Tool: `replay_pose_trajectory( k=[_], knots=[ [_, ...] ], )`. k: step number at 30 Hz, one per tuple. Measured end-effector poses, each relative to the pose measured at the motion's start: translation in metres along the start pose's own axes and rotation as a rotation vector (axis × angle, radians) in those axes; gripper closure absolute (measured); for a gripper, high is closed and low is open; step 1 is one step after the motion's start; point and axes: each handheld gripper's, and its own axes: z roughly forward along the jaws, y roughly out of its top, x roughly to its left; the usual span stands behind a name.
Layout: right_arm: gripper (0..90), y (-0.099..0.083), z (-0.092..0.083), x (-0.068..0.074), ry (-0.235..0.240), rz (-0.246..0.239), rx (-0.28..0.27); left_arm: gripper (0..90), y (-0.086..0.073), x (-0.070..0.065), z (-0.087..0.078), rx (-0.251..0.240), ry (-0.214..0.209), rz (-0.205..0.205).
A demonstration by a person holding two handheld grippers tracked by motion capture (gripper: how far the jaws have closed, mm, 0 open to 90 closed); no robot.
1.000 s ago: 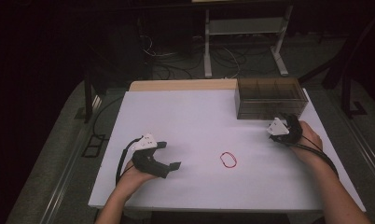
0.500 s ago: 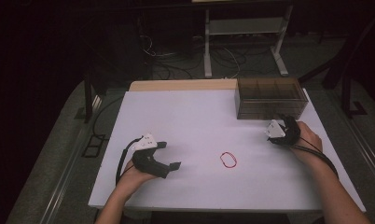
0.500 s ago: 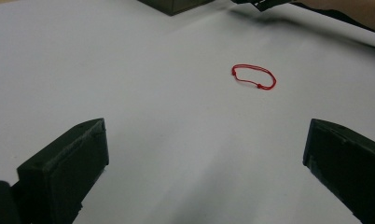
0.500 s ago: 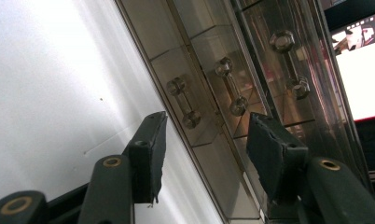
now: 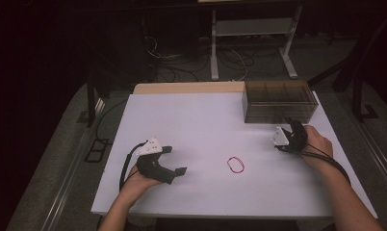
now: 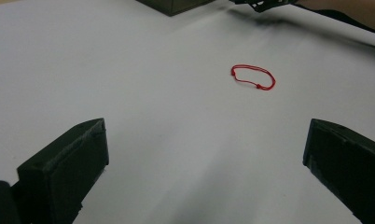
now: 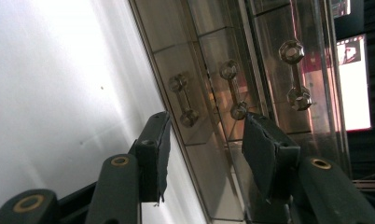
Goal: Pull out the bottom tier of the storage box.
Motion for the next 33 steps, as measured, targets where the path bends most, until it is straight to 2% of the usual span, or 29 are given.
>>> replay_pose_trajectory(
  k=[3, 7, 16, 33],
  knots=[
    [53.2, 0.001, -0.001, -0.001, -0.004, 0.006, -0.002, 0.0, 0.000, 0.000, 0.000, 0.000, 0.000, 0.000],
    [54.8, 0.002, 0.001, -0.001, -0.013, -0.049, -0.005, 0.0, 0.000, 0.000, 0.000, 0.000, 0.002, -0.001],
    [61.3, 0.001, 0.006, 0.001, -0.016, -0.075, -0.005, 0.0, 0.000, 0.000, 0.000, 0.001, 0.003, 0.000],
    [69.8, -0.002, 0.012, 0.005, -0.017, -0.082, 0.017, 0.0, 0.000, -0.001, 0.001, 0.006, 0.001, 0.005]
  ],
)
